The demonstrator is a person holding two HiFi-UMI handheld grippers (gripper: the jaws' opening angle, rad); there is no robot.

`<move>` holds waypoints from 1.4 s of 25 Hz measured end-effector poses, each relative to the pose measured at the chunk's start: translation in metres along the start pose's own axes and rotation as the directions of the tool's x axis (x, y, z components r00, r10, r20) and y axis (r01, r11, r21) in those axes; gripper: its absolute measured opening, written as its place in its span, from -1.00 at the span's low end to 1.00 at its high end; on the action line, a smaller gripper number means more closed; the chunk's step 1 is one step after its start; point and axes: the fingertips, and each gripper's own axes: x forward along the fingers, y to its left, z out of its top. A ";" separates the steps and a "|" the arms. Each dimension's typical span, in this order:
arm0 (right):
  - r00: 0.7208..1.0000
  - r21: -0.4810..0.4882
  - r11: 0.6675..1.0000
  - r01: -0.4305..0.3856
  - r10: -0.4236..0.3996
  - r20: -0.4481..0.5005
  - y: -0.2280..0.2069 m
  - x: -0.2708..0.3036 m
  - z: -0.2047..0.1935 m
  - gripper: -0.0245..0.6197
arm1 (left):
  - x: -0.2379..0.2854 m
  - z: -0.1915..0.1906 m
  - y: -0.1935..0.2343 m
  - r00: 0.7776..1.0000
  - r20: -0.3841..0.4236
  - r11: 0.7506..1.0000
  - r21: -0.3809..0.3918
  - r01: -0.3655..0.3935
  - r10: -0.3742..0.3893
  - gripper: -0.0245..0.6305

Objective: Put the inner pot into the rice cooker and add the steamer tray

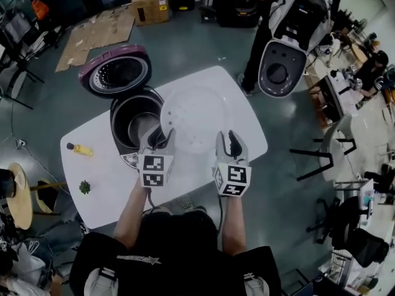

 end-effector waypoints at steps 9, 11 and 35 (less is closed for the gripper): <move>0.983 -0.049 0.982 -0.185 0.185 -0.007 0.090 0.052 0.010 -0.57 | -0.041 -0.018 0.089 0.984 -0.019 0.982 -0.063 -0.179 0.178 -0.43; 0.976 -0.059 0.974 -0.220 0.220 -0.011 0.109 0.060 0.012 -0.57 | -0.049 -0.023 0.106 0.977 -0.024 0.974 -0.078 -0.213 0.212 -0.43; 0.918 -0.125 0.916 -0.380 0.358 -0.169 0.214 0.137 -0.024 -0.57 | -0.062 -0.094 0.204 0.934 -0.156 0.919 -0.188 -0.346 0.320 -0.42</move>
